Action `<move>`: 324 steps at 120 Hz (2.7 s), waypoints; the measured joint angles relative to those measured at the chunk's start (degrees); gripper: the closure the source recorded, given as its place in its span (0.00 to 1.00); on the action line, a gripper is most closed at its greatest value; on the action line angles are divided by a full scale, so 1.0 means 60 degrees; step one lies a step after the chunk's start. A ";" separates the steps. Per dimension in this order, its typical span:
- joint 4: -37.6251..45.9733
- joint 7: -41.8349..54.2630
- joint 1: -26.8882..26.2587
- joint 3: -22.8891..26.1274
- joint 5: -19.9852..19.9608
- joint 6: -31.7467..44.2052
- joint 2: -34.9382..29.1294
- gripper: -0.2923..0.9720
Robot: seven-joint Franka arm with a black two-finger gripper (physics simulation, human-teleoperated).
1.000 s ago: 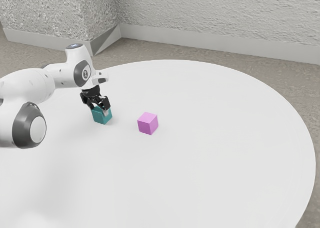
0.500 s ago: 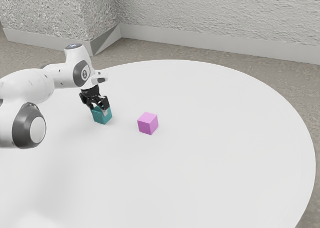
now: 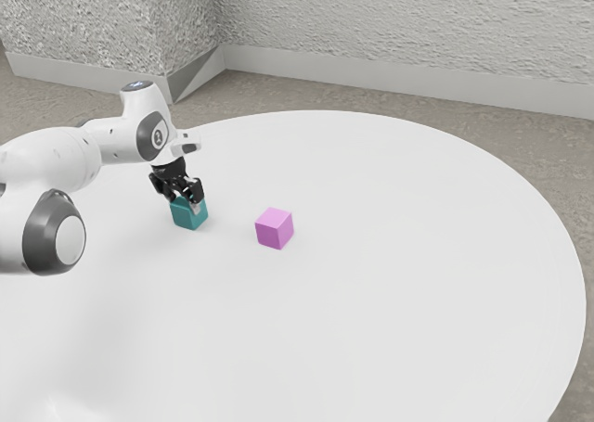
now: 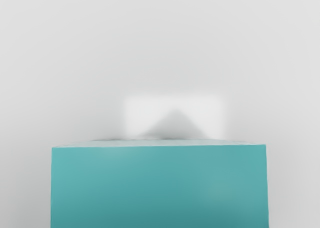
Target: Pick up the blue block with one arm, and put the blue block on the pink block with one arm
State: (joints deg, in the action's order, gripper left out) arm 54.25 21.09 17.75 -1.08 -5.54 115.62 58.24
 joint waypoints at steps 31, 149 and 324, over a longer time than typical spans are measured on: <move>0.0000 -0.0034 -0.0009 0.0005 0.0022 0.0014 -0.0022 0.48; 0.2198 -0.2341 -0.2803 -0.0397 0.0484 -0.0565 -0.2477 0.82; 0.1083 -0.3555 -0.3143 -0.0247 0.0702 -0.0566 -0.1715 0.49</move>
State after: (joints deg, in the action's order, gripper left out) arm 60.75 -0.24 -1.11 -2.57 -1.32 112.22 47.95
